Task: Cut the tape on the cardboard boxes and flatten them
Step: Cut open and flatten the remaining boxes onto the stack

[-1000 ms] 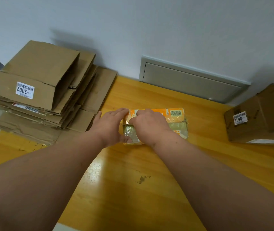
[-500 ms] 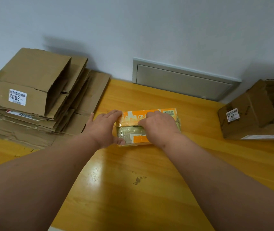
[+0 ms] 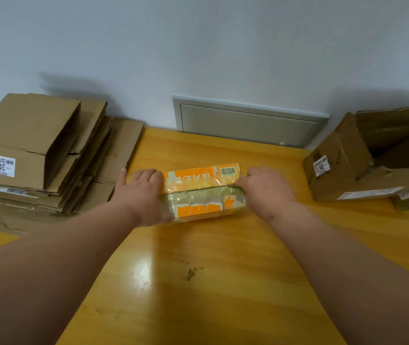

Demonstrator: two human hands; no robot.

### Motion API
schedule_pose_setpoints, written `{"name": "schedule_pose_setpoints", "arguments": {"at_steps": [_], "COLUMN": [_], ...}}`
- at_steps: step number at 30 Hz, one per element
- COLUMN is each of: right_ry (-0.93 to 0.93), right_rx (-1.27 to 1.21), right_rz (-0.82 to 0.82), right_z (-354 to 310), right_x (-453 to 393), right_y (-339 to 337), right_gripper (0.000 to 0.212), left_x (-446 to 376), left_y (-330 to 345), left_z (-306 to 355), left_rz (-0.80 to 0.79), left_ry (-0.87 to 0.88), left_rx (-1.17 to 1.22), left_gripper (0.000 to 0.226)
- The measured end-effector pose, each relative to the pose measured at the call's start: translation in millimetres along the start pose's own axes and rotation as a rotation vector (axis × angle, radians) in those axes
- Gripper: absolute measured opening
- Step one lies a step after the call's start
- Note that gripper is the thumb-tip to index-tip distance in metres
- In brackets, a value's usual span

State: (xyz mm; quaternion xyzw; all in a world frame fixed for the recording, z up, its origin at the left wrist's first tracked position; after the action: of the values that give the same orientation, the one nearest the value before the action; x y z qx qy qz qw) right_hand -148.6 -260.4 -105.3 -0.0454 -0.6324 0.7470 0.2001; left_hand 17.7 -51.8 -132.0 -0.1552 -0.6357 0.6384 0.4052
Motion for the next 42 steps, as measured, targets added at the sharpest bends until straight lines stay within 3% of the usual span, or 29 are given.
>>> {"name": "schedule_pose_setpoints", "arguments": {"at_steps": [4,11,16,21,26,30,34,36,40,42], "right_ry": [-0.012,0.074,0.127,0.415,0.654,0.7,0.681,0.638,0.59,0.583], "right_rx": [-0.036,-0.077,-0.109,-0.554,-1.175,-1.295,-1.523,-1.537,-1.567,-1.627], "right_rz": [0.029,0.063,0.094,0.103,-0.104,-0.11,-0.03,-0.07,-0.192,-0.177], "right_z": [3.8,32.5,39.0,30.7,3.5,-11.3,-28.0,-39.1,-55.2,-57.5], "right_x": [3.8,15.8,21.7,29.8,23.7,17.0,7.1,0.8,-0.2,-0.3], "right_y": [1.6,8.1,21.4,35.0,41.5,42.4,33.9,29.1,24.3,22.6], "right_gripper": [0.035,0.051,0.051,0.04,0.021,0.034,0.023,0.023,0.024,0.021], "left_x": [2.6,-0.2,-0.5,0.1,6.7,14.4,17.3,19.7,23.0,24.6], "left_y": [12.7,6.3,5.5,5.0,1.8,-0.7,-1.5,-2.9,-6.9,-9.0], "left_z": [9.5,10.2,11.9,13.6,19.4,29.2,37.5,42.6,46.9,43.3], "left_rz": [0.021,-0.021,-0.037,-0.033,-0.002,0.006,-0.072,-0.095,-0.105,-0.118], "left_ry": [-0.073,-0.104,-0.119,-0.124,-0.115,-0.156,-0.266,-0.286,-0.29,-0.335], "left_rx": [0.031,0.028,0.004,-0.004,-0.109,-0.194,-0.028,0.045,0.123,0.289], "left_gripper": [0.137,0.136,0.136,0.137,0.133,0.131,0.108,0.099,0.097,0.096]}}
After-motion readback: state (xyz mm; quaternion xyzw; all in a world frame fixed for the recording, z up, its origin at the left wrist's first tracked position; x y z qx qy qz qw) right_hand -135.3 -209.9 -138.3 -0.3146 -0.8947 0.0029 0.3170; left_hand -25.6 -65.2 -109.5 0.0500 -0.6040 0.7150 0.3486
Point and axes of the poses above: each hand's wrist, its own x-axis away from the middle knuckle, its own y-axis out of the palm, z = x × y, the point moved 2 cm from there along -x, towards the middle knuckle, and after that the axes turned 8 degrees about x, right-handed, at the moved point
